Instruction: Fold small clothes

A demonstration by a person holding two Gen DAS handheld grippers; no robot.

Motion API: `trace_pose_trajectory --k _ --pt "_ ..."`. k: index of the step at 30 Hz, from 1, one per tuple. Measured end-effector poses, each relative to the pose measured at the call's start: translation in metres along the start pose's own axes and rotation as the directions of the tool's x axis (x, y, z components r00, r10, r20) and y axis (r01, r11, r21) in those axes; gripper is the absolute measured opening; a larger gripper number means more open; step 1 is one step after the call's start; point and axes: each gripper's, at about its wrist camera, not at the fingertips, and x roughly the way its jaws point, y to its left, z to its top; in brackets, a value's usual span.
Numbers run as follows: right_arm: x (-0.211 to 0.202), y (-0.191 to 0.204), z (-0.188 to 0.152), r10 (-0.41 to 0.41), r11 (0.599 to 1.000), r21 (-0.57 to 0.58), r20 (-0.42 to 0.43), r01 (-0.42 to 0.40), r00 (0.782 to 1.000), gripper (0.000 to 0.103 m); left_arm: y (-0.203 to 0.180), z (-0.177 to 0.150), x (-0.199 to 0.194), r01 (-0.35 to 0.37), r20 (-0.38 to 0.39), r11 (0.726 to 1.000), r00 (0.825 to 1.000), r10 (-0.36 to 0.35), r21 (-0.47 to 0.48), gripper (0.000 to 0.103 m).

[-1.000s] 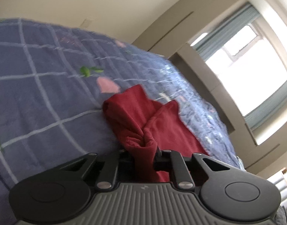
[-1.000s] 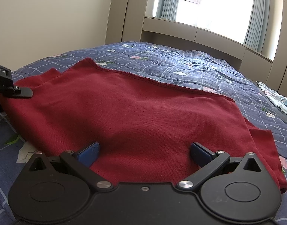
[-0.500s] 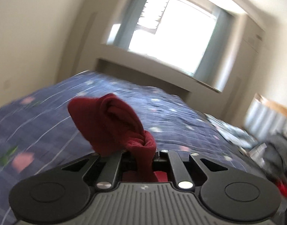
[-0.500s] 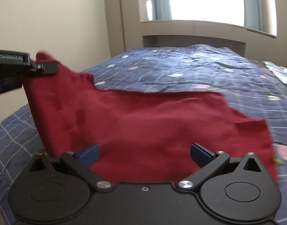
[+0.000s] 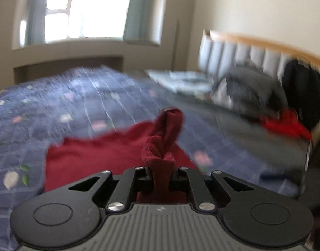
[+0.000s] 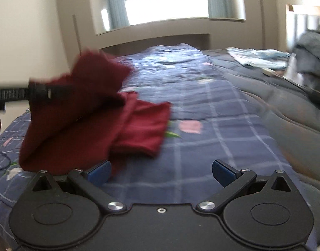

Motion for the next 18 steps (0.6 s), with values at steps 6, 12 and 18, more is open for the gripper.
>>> trace_pose_trajectory --k 6,12,18 --pt "-0.001 -0.028 -0.009 -0.010 0.996 0.091 0.002 0.010 1.000 0.103 -0.011 -0.032 0.001 -0.032 -0.051 0.999 0.998 0.033 0.025 0.026" --pt "0.020 -0.025 0.014 0.097 0.984 0.146 0.030 -0.101 0.995 0.102 -0.012 -0.038 -0.012 -0.061 -0.036 0.998 0.997 0.063 0.034 0.053" --pt "0.055 -0.012 0.052 0.265 0.949 0.169 0.041 -0.268 0.963 0.102 -0.021 -0.044 -0.018 -0.105 -0.009 0.990 0.994 0.106 0.092 0.043"
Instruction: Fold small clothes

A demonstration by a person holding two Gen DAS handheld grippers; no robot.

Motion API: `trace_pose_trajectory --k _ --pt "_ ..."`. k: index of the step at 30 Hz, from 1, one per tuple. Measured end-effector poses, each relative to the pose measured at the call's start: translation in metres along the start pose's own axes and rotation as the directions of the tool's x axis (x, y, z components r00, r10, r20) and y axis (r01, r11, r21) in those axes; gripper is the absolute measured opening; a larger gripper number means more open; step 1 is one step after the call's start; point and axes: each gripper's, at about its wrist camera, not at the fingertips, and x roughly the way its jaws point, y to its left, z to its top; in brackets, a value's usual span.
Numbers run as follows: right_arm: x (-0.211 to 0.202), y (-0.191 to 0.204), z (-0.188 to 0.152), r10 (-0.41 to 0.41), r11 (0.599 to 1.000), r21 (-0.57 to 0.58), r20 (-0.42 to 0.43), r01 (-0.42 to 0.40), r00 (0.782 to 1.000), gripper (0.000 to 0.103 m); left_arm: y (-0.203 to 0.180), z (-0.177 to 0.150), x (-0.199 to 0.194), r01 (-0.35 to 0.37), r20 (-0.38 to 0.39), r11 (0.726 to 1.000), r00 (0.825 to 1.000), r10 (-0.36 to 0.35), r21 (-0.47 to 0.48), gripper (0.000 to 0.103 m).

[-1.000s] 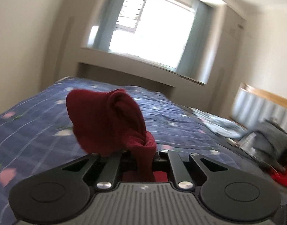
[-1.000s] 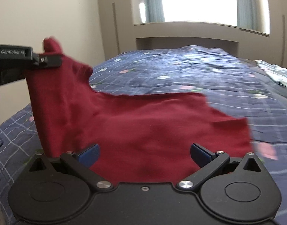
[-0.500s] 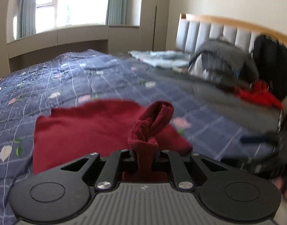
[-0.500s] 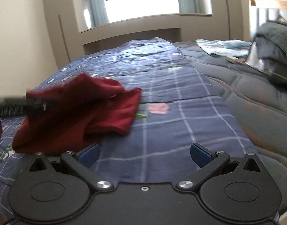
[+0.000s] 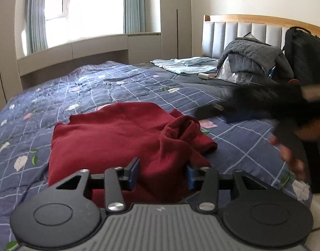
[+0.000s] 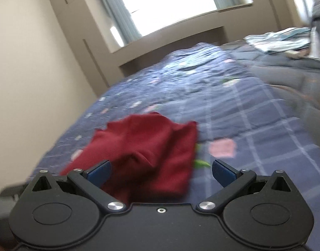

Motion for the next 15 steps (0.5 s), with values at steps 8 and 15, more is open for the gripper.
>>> trace_pose_trajectory --k 8,15 --pt "0.070 -0.004 0.034 0.032 0.999 0.042 -0.120 -0.028 0.992 0.059 -0.013 0.001 0.002 -0.002 0.010 0.998 1.000 0.002 0.061 0.012" --pt "0.080 -0.007 0.034 0.026 0.997 0.069 -0.122 -0.017 0.992 0.006 -0.009 0.006 -0.005 0.007 0.036 0.999 0.999 -0.009 0.036 0.008"
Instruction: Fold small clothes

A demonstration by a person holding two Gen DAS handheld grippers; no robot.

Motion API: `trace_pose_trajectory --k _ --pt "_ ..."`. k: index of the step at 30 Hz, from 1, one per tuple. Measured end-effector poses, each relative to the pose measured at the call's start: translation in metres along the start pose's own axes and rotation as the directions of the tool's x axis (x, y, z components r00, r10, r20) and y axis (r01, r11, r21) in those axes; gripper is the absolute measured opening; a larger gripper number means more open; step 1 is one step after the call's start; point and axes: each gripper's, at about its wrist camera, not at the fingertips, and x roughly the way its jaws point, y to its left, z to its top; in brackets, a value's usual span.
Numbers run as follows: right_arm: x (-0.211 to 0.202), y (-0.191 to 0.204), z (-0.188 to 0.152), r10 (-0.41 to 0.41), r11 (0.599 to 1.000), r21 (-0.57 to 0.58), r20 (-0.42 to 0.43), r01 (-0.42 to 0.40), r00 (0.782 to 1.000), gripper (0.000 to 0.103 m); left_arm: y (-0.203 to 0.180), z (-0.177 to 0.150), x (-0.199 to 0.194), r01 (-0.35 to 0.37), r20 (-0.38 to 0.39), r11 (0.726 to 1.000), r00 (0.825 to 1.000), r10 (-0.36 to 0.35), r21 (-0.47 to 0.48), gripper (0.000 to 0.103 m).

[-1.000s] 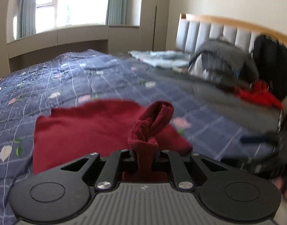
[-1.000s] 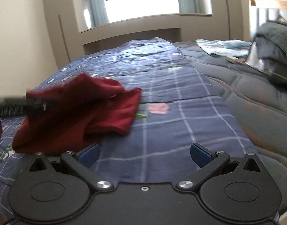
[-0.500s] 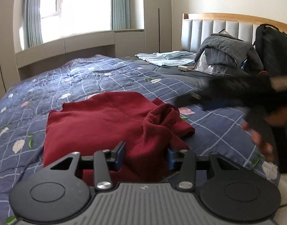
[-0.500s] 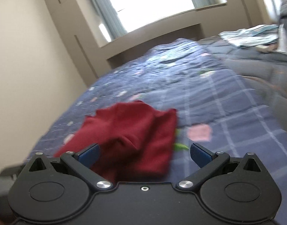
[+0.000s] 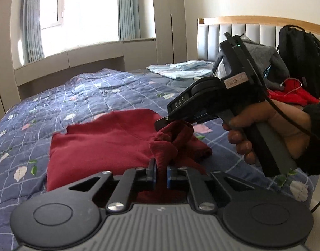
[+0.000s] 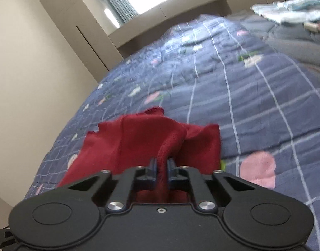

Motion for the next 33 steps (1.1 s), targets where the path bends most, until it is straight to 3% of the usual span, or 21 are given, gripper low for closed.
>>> trace_pose_trajectory --k 7,11,17,18,20,22,26,30,33 --pt "-0.037 0.020 0.011 -0.073 0.987 -0.128 0.147 0.093 0.986 0.006 -0.011 0.008 0.006 0.043 0.011 0.999 0.999 -0.043 0.021 0.008" --pt "-0.029 0.008 0.004 -0.133 0.983 -0.116 0.108 0.145 0.985 0.006 -0.017 -0.001 0.026 0.064 -0.058 0.998 0.996 -0.063 0.015 0.009" --pt "-0.012 -0.009 -0.015 -0.164 0.982 -0.078 0.072 0.170 0.984 0.006 -0.005 -0.007 0.024 0.118 -0.066 0.992 0.990 -0.121 -0.049 0.016" --pt "-0.011 -0.009 -0.017 -0.166 0.982 -0.079 0.075 0.172 0.983 0.006 -0.001 -0.007 0.023 0.130 -0.064 0.989 0.989 -0.134 -0.069 0.019" --pt "-0.011 -0.007 -0.018 -0.169 0.981 -0.086 0.082 0.176 0.982 0.008 0.008 -0.006 0.020 0.157 -0.064 0.980 0.984 -0.165 -0.124 0.034" --pt "-0.012 -0.004 -0.020 -0.179 0.977 -0.102 0.089 0.188 0.980 0.013 0.018 -0.005 0.015 0.181 -0.050 0.965 0.980 -0.193 -0.190 0.060" --pt "-0.021 0.000 -0.021 -0.215 0.965 -0.128 0.118 0.230 0.969 0.042 0.039 -0.002 -0.003 0.178 -0.008 0.936 0.982 -0.189 -0.303 0.078" --pt "-0.041 0.014 -0.028 -0.241 0.949 -0.158 0.192 0.273 0.951 0.081 0.065 0.000 -0.021 0.059 0.028 0.912 0.998 -0.052 -0.405 0.098" --pt "-0.054 0.032 -0.038 -0.230 0.939 -0.198 0.249 0.281 0.941 0.096 0.086 0.000 -0.024 -0.058 0.015 0.878 0.997 0.074 -0.476 0.102"
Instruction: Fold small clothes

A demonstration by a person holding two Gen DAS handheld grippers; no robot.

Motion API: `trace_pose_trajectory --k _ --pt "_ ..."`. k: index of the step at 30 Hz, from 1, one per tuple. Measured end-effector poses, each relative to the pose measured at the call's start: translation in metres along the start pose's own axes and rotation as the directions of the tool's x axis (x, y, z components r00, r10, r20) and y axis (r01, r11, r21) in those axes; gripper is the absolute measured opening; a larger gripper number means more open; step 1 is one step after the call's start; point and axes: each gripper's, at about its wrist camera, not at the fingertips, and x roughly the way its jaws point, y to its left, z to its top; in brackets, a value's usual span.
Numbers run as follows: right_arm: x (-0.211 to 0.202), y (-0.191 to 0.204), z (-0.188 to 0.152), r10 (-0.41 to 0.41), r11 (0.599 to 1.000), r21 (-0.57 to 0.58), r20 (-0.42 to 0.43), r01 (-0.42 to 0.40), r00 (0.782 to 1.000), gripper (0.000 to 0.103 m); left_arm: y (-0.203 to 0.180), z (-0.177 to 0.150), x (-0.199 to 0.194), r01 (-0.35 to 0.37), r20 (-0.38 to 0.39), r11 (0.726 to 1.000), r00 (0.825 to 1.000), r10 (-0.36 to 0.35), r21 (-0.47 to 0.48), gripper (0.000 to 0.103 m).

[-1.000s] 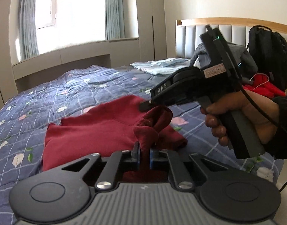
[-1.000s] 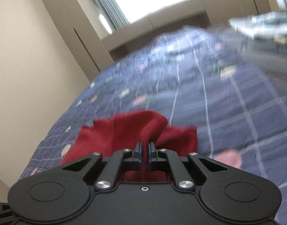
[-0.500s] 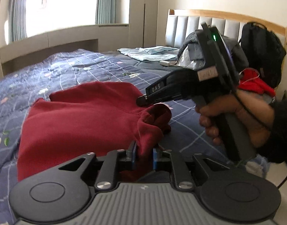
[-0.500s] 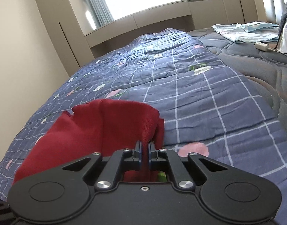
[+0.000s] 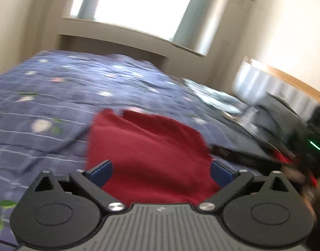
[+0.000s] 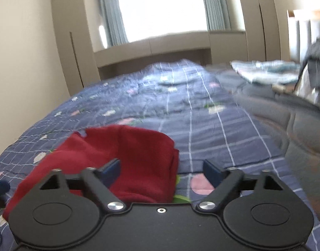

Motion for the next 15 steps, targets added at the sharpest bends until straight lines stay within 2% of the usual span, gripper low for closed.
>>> trace_pose_trajectory --k 2,5,8,10,13,15 --pt "-0.009 0.013 -0.003 0.014 1.000 -0.022 0.029 -0.013 0.999 0.102 0.011 0.004 0.007 -0.090 -0.001 0.996 0.996 0.090 -0.022 0.102" --pt "-0.017 0.035 -0.010 0.032 0.997 -0.075 0.048 -0.028 0.998 0.102 0.027 0.006 0.022 -0.207 -0.016 0.978 0.978 0.207 -0.029 0.103" --pt "-0.017 0.053 -0.020 -0.003 0.990 -0.142 0.044 0.009 0.999 0.102 0.041 0.002 0.036 -0.285 -0.061 0.958 0.957 0.283 -0.026 0.102" --pt "-0.017 0.060 -0.028 -0.067 0.981 -0.177 0.055 0.076 0.996 0.102 0.049 -0.006 0.038 -0.286 -0.082 0.957 0.956 0.282 -0.048 0.102" --pt "-0.015 0.060 -0.041 -0.201 0.957 -0.200 0.067 0.210 0.977 0.102 0.058 -0.017 0.038 -0.265 -0.093 0.960 0.962 0.256 -0.096 0.103" --pt "-0.011 0.055 -0.049 -0.244 0.951 -0.188 0.036 0.247 0.969 0.102 0.060 -0.024 0.037 -0.256 -0.102 0.961 0.964 0.246 -0.105 0.103"
